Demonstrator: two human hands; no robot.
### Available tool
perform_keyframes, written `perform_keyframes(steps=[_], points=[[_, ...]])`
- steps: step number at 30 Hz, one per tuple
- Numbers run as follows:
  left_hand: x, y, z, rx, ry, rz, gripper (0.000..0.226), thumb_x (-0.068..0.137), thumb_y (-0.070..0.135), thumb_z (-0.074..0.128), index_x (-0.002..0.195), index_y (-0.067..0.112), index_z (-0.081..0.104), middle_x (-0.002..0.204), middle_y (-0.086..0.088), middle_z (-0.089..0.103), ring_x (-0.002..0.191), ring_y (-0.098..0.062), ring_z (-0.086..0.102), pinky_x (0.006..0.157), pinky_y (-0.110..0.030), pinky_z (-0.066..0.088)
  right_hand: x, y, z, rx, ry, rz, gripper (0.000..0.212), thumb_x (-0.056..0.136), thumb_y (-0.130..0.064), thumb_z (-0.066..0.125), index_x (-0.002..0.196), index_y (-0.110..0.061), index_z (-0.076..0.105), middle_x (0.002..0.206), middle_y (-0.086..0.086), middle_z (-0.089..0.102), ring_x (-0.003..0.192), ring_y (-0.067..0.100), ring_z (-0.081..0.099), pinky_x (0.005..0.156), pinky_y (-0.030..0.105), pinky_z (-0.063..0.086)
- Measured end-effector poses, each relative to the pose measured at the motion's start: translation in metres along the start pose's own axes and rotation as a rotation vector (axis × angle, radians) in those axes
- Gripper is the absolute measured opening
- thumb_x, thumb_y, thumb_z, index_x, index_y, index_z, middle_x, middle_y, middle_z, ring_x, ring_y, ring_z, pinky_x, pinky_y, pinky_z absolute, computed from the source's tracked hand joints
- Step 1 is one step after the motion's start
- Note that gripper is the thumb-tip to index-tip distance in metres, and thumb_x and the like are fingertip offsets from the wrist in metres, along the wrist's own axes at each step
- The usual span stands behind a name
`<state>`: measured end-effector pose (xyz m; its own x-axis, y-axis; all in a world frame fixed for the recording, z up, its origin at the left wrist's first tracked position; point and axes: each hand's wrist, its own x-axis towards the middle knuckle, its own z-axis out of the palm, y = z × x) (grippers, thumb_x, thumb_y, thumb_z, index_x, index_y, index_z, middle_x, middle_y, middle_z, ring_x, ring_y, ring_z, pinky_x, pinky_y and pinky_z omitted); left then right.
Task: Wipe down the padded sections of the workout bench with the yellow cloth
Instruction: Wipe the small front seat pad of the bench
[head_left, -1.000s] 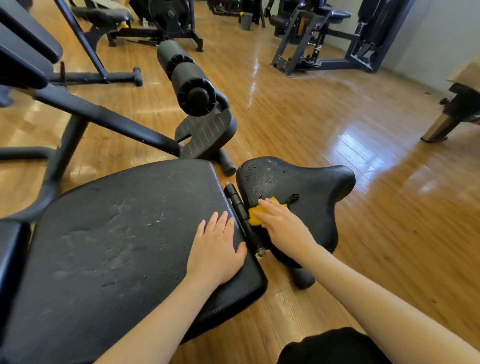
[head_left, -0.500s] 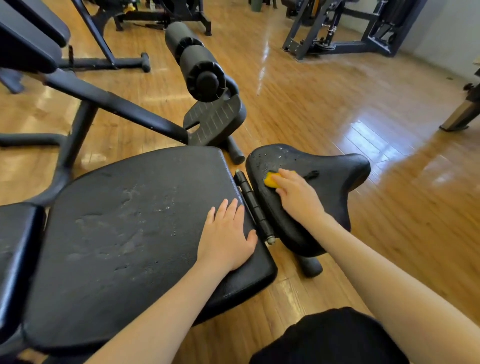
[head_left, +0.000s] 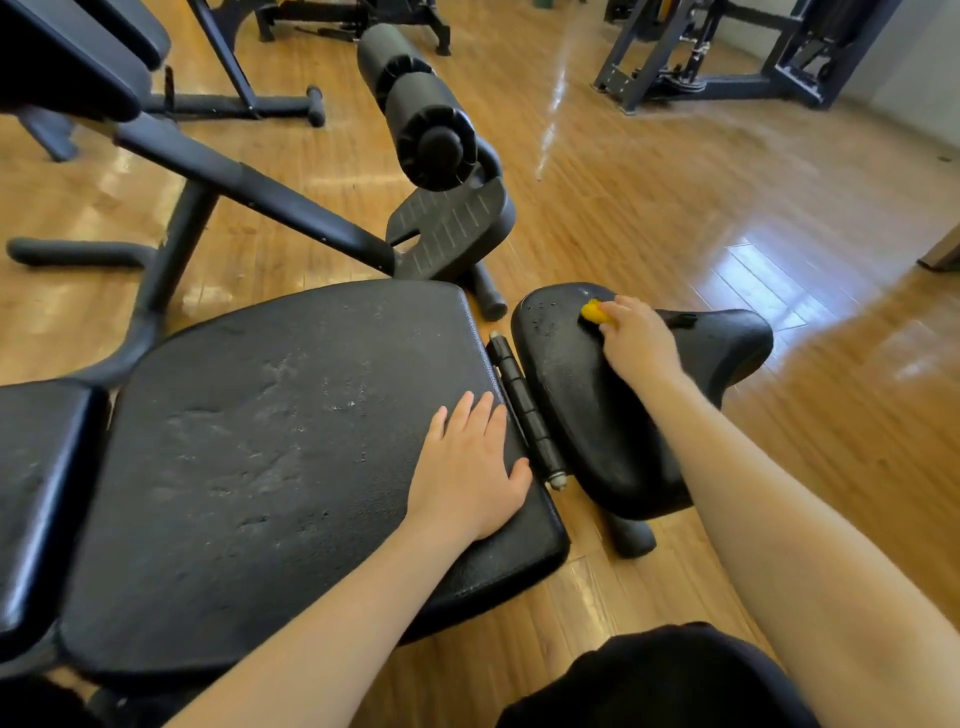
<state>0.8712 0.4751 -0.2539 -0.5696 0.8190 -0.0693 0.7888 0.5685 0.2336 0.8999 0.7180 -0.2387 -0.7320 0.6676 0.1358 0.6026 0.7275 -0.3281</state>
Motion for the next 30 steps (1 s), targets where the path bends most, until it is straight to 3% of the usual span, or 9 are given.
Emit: perform_keyframes(steps=[5,8,12,18,21,25,30], points=[[0.0,0.001,0.0,0.005,-0.001,-0.006,0.067,0.094,0.05,0.028,0.149,0.015,0.011,0.158,-0.002,0.004,0.145,-0.019,-0.003,0.117,-0.039,0.0,-0.063,-0.035,0.02,-0.115,-0.144,-0.379,0.038,0.096,-0.012,0.042,0.133,-0.016,0.047,0.148,0.003,0.034,0.14,0.021,0.024,0.115,0.033,0.016],[0.001,0.002,0.0,0.017,0.009,-0.002,0.068,0.094,0.05,0.028,0.149,0.014,0.01,0.158,-0.002,0.004,0.145,-0.019,-0.002,0.117,-0.039,0.001,-0.072,-0.03,0.018,-0.186,-0.192,-0.522,0.04,0.096,-0.011,0.041,0.135,-0.018,0.045,0.149,0.002,0.032,0.141,0.02,0.021,0.117,0.036,0.019],[0.0,0.001,0.0,-0.01,0.013,-0.005,0.067,0.094,0.049,0.027,0.149,0.014,0.012,0.158,-0.002,0.006,0.145,-0.019,-0.002,0.116,-0.039,0.0,-0.03,-0.017,0.013,-0.033,-0.17,-0.373,0.037,0.097,-0.012,0.041,0.133,-0.017,0.048,0.146,0.004,0.038,0.139,0.02,0.027,0.114,0.029,0.015],[0.002,-0.003,0.003,-0.012,0.012,0.004,0.067,0.094,0.05,0.026,0.149,0.015,0.01,0.158,-0.002,0.004,0.145,-0.019,-0.003,0.116,-0.038,-0.002,0.03,-0.01,0.003,0.062,-0.059,-0.048,0.032,0.094,-0.014,0.044,0.124,-0.012,0.056,0.133,0.008,0.053,0.126,0.028,0.044,0.102,0.033,0.034],[0.0,-0.001,0.001,-0.015,-0.002,0.001,0.067,0.094,0.05,0.026,0.149,0.016,0.01,0.158,-0.002,0.004,0.145,-0.019,-0.003,0.116,-0.039,-0.001,0.005,-0.021,0.012,0.012,-0.129,-0.171,0.036,0.095,-0.02,0.045,0.13,-0.016,0.05,0.143,0.005,0.043,0.135,0.023,0.034,0.111,0.036,0.026],[0.0,0.001,-0.001,-0.017,0.014,-0.004,0.067,0.094,0.05,0.027,0.149,0.015,0.011,0.158,-0.002,0.005,0.145,-0.019,-0.002,0.116,-0.039,0.0,-0.039,-0.018,0.015,-0.061,-0.159,-0.37,0.041,0.094,-0.021,0.047,0.135,-0.022,0.043,0.149,0.001,0.033,0.14,0.019,0.025,0.115,0.028,0.014],[0.0,0.003,-0.001,-0.026,0.022,-0.001,0.067,0.094,0.049,0.028,0.149,0.015,0.012,0.158,-0.002,0.006,0.145,-0.019,-0.001,0.117,-0.039,0.0,-0.027,-0.011,0.007,-0.019,-0.222,-0.382,0.041,0.092,-0.026,0.052,0.133,-0.024,0.047,0.146,-0.002,0.038,0.139,0.015,0.026,0.113,0.032,0.02]])
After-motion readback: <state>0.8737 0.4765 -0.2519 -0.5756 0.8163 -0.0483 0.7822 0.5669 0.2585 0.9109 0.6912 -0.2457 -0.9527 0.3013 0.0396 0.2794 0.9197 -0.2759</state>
